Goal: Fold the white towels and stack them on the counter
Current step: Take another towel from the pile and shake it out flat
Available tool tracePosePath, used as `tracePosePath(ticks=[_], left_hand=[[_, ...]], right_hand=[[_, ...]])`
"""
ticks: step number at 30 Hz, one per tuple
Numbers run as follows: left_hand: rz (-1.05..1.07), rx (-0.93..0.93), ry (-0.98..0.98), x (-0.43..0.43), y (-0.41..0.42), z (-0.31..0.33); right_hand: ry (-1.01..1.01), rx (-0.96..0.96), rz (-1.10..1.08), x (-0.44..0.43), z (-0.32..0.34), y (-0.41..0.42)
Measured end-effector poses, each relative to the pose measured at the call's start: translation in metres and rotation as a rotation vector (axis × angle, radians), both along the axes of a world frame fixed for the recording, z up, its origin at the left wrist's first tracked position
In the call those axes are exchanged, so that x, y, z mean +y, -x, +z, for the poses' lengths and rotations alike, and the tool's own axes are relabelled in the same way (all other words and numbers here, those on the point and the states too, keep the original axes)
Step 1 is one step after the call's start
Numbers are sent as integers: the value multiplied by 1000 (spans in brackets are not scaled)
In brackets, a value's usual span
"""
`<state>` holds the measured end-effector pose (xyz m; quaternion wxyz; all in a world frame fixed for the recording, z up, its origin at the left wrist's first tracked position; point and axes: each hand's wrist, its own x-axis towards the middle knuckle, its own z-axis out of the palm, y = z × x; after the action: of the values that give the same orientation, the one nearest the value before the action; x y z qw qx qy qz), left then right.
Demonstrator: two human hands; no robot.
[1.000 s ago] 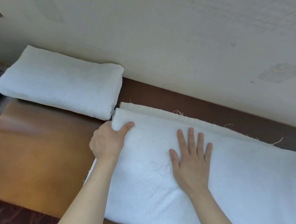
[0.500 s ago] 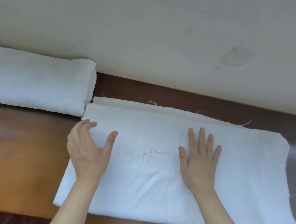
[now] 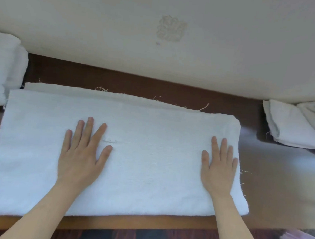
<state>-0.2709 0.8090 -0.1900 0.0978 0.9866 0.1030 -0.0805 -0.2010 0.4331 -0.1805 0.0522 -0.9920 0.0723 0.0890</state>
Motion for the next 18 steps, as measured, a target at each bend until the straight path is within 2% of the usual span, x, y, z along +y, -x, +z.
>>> tracePosePath(ticks=[3,7,9,14,16,18], left_hand=[[34,16,10,-20,-5,6],[-244,-43,69,-98,-39,2],[-341,-58,93,-147,-65,-3],[-388,-56,136,-251,-120,-7],[-390,-59,120,-276,-127,-9],[-380,-68,79,-289,-128,-9]], right_hand=[[16,31,-129,-29,4,-2],[1,3,52,-39,10,-14],[-109,-54,56,-39,14,-31],[-498,-170,-192,-53,15,-83],[-536,-171,-297,-58,13,-97],[-465,-119,-289,-59,9,-102]])
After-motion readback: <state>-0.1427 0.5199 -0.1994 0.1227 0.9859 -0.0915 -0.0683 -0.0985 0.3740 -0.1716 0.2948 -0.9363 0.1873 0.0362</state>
